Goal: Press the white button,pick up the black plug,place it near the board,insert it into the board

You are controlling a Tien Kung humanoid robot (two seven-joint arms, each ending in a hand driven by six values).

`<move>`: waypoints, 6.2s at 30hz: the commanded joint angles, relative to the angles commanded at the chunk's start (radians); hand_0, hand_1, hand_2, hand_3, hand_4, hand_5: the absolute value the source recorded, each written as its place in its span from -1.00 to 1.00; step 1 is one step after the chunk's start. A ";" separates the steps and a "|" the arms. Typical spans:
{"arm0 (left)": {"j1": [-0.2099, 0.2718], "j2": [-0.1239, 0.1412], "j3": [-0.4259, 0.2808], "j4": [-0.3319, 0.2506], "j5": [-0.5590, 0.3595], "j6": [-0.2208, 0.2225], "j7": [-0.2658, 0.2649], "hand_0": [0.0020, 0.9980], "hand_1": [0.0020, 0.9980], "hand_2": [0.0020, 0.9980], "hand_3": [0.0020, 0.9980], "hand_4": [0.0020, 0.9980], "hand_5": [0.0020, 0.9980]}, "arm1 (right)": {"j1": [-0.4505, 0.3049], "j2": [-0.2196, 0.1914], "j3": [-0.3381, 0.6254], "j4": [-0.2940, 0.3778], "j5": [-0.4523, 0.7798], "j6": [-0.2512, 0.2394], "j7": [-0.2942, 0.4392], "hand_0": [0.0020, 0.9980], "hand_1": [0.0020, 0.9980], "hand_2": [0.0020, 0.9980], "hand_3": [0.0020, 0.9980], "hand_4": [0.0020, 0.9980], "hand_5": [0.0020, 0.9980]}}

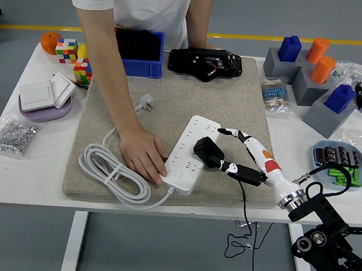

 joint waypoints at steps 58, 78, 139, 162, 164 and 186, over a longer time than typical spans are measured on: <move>0.010 -0.005 0.002 0.000 -0.002 -0.001 0.001 0.41 0.33 0.17 0.35 0.33 -0.47 | 0.104 0.040 -0.160 -0.004 0.013 0.013 -0.056 1.00 0.91 0.82 0.75 1.00 0.95; 0.010 -0.004 -0.001 0.000 -0.002 0.000 0.000 0.41 0.33 0.17 0.35 0.33 -0.46 | 0.186 0.070 -0.253 -0.031 0.041 0.021 -0.061 1.00 0.90 0.81 0.73 1.00 0.93; 0.012 0.003 -0.007 0.000 0.007 0.000 0.001 0.41 0.33 0.17 0.35 0.32 -0.46 | -0.085 -0.012 0.323 0.100 -0.074 0.039 -0.129 0.91 0.77 0.68 0.64 1.00 0.53; -0.008 0.002 0.008 0.000 -0.011 0.001 -0.002 0.41 0.33 0.17 0.35 0.32 -0.46 | -0.213 0.009 0.735 0.067 -0.185 0.046 -0.177 0.89 0.70 0.61 0.60 1.00 0.30; -0.024 0.009 0.041 0.000 -0.022 -0.004 -0.002 0.42 0.33 0.17 0.35 0.32 -0.46 | -0.199 0.018 0.745 0.059 -0.180 0.043 -0.173 0.88 0.69 0.60 0.59 1.00 0.28; -0.009 0.006 0.054 0.000 -0.027 -0.004 -0.008 0.42 0.33 0.17 0.35 0.32 -0.46 | -0.241 0.050 0.796 0.069 -0.176 0.037 -0.175 0.87 0.67 0.58 0.58 1.00 0.26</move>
